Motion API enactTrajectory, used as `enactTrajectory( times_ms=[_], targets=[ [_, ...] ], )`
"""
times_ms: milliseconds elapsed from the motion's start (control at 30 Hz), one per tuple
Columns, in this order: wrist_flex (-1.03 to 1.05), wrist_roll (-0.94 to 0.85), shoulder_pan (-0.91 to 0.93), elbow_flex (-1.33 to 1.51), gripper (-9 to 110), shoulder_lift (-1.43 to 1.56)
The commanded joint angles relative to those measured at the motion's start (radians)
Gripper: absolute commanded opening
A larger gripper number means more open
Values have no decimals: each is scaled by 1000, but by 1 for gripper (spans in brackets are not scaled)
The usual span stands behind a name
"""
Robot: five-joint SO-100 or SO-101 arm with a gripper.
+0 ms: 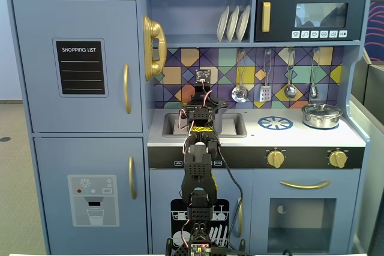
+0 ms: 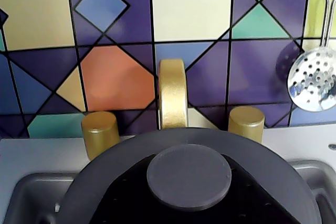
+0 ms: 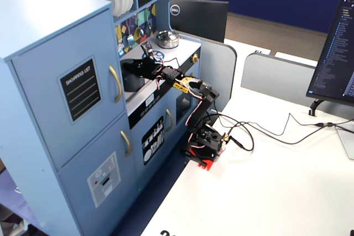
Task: Pick up the lid from the counter and put it on the gray recipient
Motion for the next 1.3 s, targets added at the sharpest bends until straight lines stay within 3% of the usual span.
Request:
enactTrajectory(
  times_ms=[0, 167, 333, 500, 633, 767, 1000, 1267],
  targets=[
    [0, 5, 9, 6, 11, 44],
    [92, 21, 17, 32, 26, 107],
    [212, 6, 6, 31, 23, 238],
    [480, -23, -32, 44, 21, 502],
    [810, -6, -29, 46, 20, 707],
    [971, 23, -35, 216, 15, 905],
    [1009, 103, -11, 575, 1, 1049],
    [933, 229, -48, 956, 0, 1161]
  ],
)
